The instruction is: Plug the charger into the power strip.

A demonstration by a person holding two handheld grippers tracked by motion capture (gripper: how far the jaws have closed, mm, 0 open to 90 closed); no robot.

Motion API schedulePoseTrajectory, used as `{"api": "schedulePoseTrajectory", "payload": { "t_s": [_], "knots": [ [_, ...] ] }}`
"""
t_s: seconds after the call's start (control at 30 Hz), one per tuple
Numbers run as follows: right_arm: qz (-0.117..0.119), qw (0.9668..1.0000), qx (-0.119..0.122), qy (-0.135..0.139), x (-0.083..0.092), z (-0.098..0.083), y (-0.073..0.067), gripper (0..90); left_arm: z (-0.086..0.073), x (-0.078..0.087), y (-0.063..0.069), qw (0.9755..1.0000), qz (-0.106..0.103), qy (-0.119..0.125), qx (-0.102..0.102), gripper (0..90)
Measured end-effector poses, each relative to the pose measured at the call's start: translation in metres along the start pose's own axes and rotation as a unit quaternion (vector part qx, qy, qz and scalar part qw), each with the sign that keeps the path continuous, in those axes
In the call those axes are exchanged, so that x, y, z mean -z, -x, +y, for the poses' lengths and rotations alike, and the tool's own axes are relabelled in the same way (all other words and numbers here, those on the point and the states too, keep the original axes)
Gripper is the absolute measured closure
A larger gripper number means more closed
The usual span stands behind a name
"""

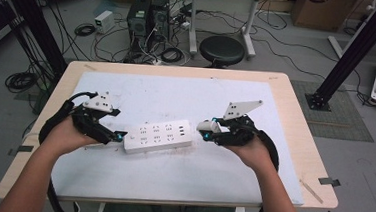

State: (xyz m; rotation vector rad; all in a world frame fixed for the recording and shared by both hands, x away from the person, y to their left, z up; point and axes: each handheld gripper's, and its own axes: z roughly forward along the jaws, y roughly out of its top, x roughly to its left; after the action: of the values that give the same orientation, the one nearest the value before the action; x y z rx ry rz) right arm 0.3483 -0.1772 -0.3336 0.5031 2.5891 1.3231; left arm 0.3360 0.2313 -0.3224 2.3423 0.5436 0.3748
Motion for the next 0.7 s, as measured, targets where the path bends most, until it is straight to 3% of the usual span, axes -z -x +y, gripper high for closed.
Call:
{"api": "schedulePoseTrajectory", "payload": {
  "t_s": [0.1, 0.13, 0.23, 0.27, 0.33, 0.4, 0.47, 0.6, 0.7],
  "knots": [
    [-0.037, 0.9989, 0.016, -0.022, -0.003, 0.007, -0.001, 63.2, -0.001, -0.001, 0.001, 1.0000, -0.001, -0.001, 0.000, 22.3],
    [-0.057, 0.9974, 0.026, -0.036, -0.004, 0.009, -0.001, 63.2, -0.002, -0.001, 0.001, 1.0000, -0.003, -0.001, -0.001, 22.3],
    [-0.085, 0.9929, 0.045, -0.070, -0.007, 0.017, -0.002, 63.2, -0.004, -0.001, 0.002, 1.0000, -0.003, 0.000, 0.001, 22.3],
    [-0.089, 0.9908, 0.052, -0.087, -0.008, 0.020, -0.001, 63.2, -0.005, -0.002, 0.002, 1.0000, -0.003, 0.002, 0.003, 22.3],
    [-0.105, 0.9834, 0.076, -0.127, -0.011, 0.026, -0.001, 63.2, -0.007, -0.003, 0.003, 1.0000, -0.005, 0.004, 0.006, 22.3],
    [-0.098, 0.9788, 0.089, -0.156, -0.014, 0.030, 0.001, 63.2, -0.009, -0.004, 0.003, 1.0000, -0.006, 0.003, 0.005, 22.3],
    [-0.077, 0.9775, 0.090, -0.175, -0.016, 0.034, 0.004, 63.2, -0.010, -0.004, 0.004, 0.9999, -0.008, 0.003, 0.007, 22.3],
    [-0.044, 0.9683, 0.112, -0.219, -0.026, 0.043, 0.009, 63.2, -0.013, -0.004, 0.005, 0.9999, -0.009, -0.001, 0.006, 22.3],
    [-0.012, 0.9657, 0.120, -0.230, -0.036, 0.051, 0.014, 63.2, -0.014, -0.003, 0.005, 1.0000, -0.007, -0.004, 0.005, 22.3]
  ]
}}
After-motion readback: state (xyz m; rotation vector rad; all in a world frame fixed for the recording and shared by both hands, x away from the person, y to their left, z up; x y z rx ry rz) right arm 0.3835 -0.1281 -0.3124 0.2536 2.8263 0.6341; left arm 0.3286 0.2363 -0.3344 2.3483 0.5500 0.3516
